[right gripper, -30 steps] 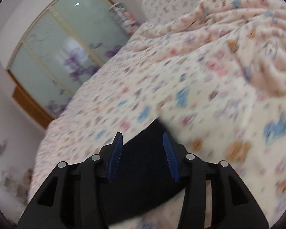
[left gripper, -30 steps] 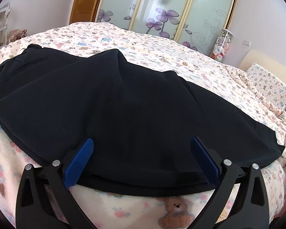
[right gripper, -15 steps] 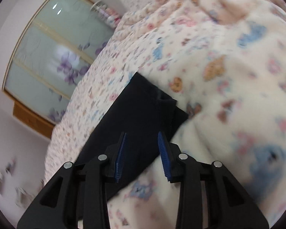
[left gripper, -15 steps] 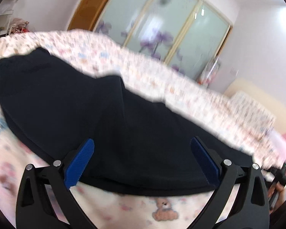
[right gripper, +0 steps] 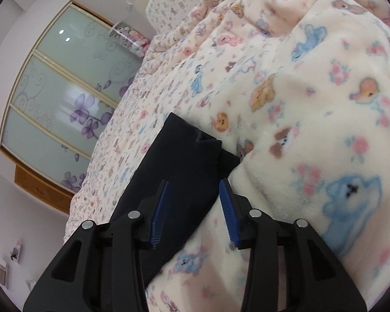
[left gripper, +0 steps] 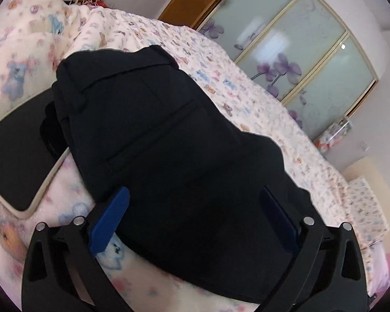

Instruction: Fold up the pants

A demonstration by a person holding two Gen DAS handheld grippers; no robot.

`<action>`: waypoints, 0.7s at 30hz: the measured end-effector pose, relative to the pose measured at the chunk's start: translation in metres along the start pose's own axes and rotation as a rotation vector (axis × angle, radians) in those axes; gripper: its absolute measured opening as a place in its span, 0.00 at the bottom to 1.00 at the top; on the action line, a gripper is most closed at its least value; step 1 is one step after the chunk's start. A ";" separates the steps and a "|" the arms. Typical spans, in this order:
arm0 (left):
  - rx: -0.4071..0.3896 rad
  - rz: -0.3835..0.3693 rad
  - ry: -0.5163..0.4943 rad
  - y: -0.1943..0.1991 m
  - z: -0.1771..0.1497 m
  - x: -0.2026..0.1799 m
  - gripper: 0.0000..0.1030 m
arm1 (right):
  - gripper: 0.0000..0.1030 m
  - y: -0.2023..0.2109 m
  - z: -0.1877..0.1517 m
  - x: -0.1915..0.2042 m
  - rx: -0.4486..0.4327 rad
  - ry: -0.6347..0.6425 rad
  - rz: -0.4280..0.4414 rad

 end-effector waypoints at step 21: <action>-0.159 -0.238 -0.147 0.040 -0.012 -0.071 0.98 | 0.61 -0.008 0.020 0.005 0.006 0.010 -0.027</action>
Point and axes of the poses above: each gripper's, at about its wrist camera, not at the fingertips, and y roughly against the way its jaws point, x to its left, z to its top, the point moved 9 cm from there along -y, roughly the way its jaws point, and after that the axes turned 3 degrees about -z, right-handed, at the moved point
